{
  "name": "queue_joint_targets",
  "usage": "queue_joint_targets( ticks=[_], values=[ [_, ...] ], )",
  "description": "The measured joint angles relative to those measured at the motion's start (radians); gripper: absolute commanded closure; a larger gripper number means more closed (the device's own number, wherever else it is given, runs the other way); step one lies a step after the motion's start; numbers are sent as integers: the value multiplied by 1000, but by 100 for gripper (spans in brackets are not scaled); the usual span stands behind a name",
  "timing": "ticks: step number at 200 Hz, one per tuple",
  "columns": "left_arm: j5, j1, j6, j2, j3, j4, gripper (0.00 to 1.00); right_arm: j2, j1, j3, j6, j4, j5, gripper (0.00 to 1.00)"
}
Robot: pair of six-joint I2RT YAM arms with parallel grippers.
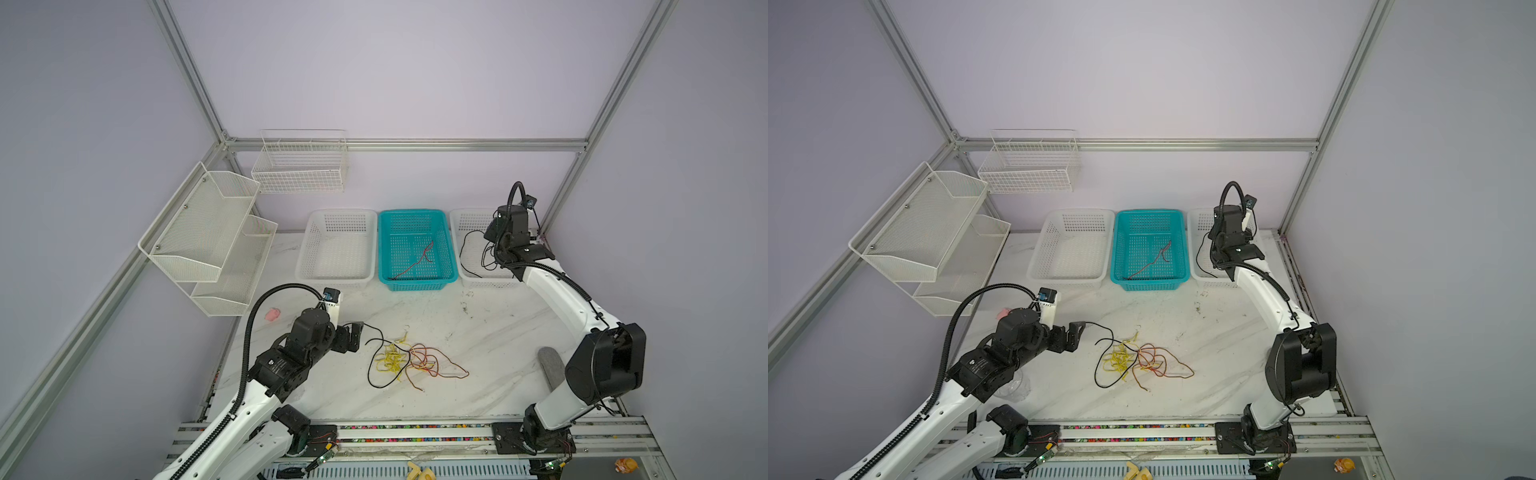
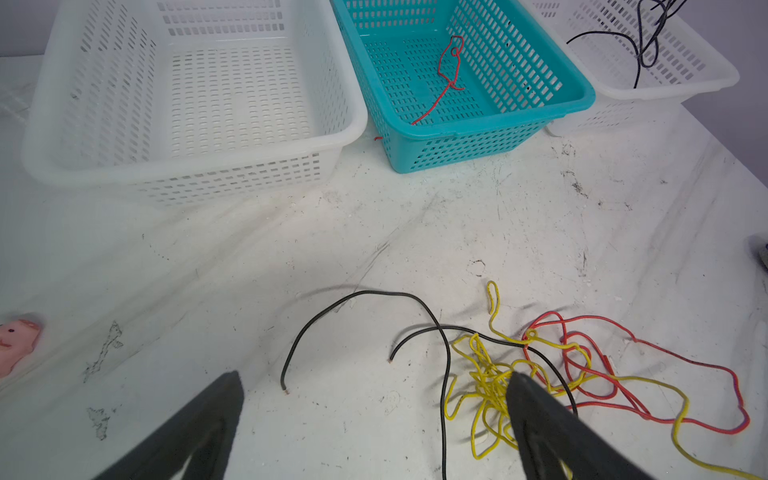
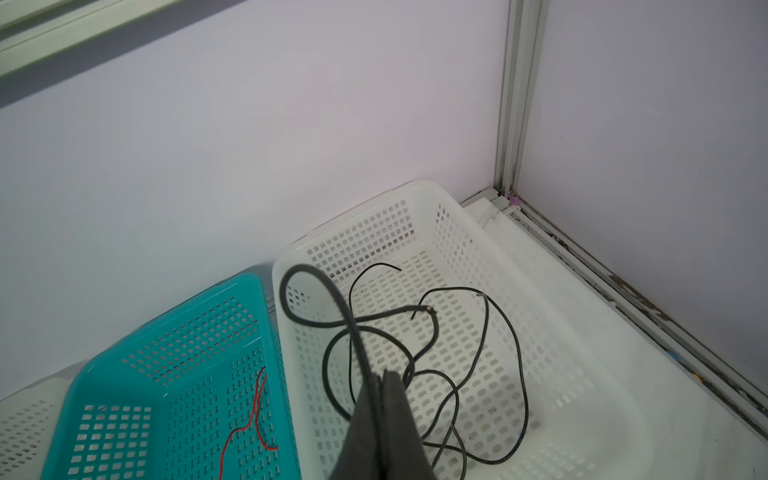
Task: Untangle the cables
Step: 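Release the black wire into the white basket and return the right gripper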
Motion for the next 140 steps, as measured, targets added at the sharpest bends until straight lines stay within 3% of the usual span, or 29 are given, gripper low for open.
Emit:
queue_joint_targets(
  ticks=[36,103,140],
  values=[
    [4,0,0,0,0,0,0,65,-4,2,1,16,-22,100],
    [16,0,0,17,0,0,1,66,-4,-1,13,23,-119,60],
    [20,0,0,21,0,-1,0,-26,2,-41,17,27,-234,52]
  ],
)
